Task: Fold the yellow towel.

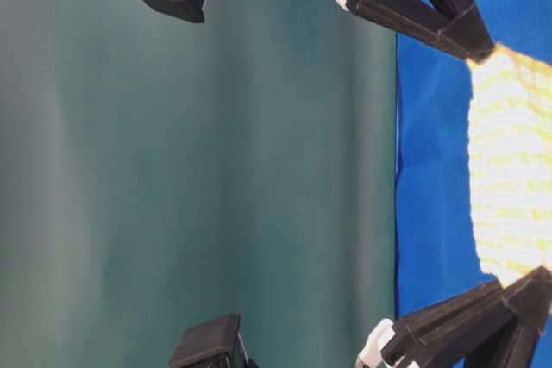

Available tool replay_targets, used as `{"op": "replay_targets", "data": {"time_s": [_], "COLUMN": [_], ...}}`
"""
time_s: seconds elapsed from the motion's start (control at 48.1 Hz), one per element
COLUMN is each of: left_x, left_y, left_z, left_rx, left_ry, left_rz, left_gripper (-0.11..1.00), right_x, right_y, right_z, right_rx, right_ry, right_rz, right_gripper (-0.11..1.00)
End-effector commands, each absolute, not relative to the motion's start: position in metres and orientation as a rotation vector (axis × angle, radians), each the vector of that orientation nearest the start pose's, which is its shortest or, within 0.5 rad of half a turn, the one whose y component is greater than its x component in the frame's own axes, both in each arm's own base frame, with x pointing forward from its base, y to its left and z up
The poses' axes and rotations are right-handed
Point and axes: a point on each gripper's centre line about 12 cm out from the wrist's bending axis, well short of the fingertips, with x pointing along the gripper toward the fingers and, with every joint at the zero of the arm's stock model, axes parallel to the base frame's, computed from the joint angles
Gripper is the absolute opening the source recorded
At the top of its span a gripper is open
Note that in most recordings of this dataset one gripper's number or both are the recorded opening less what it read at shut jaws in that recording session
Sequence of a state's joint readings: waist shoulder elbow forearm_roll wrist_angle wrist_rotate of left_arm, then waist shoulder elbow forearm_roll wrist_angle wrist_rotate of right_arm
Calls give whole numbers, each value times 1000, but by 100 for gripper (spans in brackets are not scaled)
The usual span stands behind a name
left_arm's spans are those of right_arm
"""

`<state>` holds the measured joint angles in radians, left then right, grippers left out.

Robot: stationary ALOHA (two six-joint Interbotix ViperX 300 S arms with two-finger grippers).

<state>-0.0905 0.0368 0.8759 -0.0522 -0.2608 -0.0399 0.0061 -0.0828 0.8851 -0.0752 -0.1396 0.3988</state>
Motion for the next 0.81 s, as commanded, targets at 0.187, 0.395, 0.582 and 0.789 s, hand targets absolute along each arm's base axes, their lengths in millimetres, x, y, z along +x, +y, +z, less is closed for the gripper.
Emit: {"op": "replay_targets", "data": {"time_s": [0.187,0.395,0.582,0.789], "left_x": [353,355,356,351], "left_y": [-34,-40,-46,-47], "left_z": [128,127,125,129], "left_rx": [-54,-50,-44,-39], "left_ry": [616,629,651,692], "left_rz": [-55,-71,-86,-91], "left_gripper": [5,5,33,69], "right_x": [346,358,363,361], "right_y": [10,22,23,26], "right_z": [141,138,140,151], "right_rx": [310,296,294,289], "right_ry": [670,700,700,680], "right_rz": [-78,-52,-50,-37], "right_gripper": [2,3,23,72]}}
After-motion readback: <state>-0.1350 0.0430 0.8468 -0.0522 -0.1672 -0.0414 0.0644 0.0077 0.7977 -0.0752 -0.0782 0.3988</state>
